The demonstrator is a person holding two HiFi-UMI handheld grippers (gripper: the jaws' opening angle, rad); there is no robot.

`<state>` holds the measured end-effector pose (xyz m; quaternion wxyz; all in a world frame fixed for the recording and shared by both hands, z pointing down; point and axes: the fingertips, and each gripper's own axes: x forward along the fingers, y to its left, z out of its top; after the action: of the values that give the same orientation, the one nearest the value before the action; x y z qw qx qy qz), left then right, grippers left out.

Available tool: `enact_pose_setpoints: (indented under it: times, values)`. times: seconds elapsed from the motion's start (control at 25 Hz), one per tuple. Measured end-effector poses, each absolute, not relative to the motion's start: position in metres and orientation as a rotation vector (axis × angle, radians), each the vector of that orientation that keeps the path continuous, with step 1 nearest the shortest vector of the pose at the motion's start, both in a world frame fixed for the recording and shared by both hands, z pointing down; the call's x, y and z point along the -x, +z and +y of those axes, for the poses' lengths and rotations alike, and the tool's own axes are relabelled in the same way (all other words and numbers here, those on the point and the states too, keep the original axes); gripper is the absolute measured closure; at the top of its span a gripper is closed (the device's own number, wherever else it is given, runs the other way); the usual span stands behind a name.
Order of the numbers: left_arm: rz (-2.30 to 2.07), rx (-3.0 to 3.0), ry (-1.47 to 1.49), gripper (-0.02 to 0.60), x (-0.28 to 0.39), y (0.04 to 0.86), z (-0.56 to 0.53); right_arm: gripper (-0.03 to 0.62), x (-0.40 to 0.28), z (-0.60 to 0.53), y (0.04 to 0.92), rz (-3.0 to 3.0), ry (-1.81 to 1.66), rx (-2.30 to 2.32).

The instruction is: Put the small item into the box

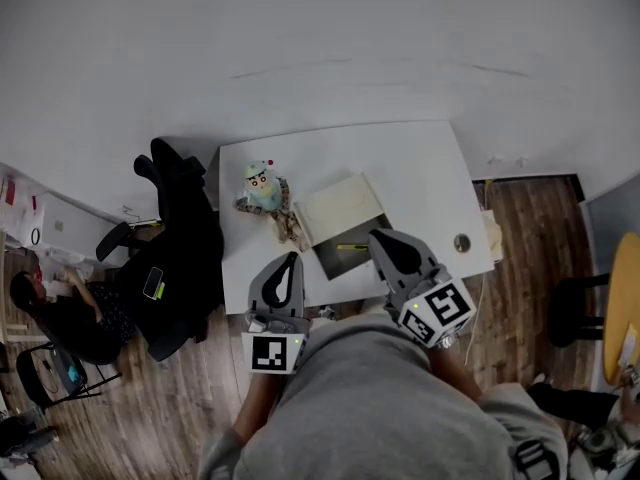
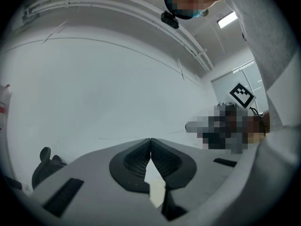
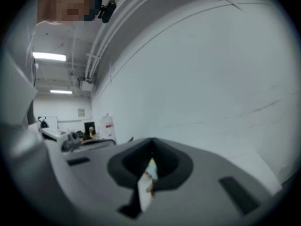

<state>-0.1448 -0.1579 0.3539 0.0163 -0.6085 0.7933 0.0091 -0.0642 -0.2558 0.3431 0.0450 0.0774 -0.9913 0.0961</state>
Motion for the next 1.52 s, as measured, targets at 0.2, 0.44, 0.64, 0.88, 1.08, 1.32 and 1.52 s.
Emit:
enact_pose_setpoints:
  times: [0.2,0.44,0.64,0.88,1.08,1.32,1.52]
  values:
    - [2.472,1.898,0.033,0.549,0.143,0.357,-0.154,0.562,0.061,-0.253,0.347,-3.026,0.276,-0.259]
    - [2.479,1.914,0.043,0.549,0.139,0.359,-0.154,0.562,0.056,-0.25,0.351,-3.02,0.242,-0.271]
    - [2.468,1.933,0.031,0.549,0.131,0.362,-0.154,0.562,0.054,-0.245,0.354,-3.014,0.228,-0.264]
    - [2.469,1.935,0.045,0.549,0.127,0.363,-0.154,0.562,0.053,-0.243,0.354,-3.018,0.228,-0.249]
    - [2.474,1.924,0.04,0.549,0.128,0.365,-0.151,0.562,0.051,-0.243,0.358,-3.011,0.249,-0.248]
    - [2.471,1.926,0.037,0.549,0.126,0.365,-0.153,0.562,0.051,-0.242,0.36,-3.002,0.247,-0.237]
    - [2.479,1.926,0.052,0.549,0.127,0.366,-0.153,0.562,0.052,-0.243,0.362,-2.999,0.245,-0.234]
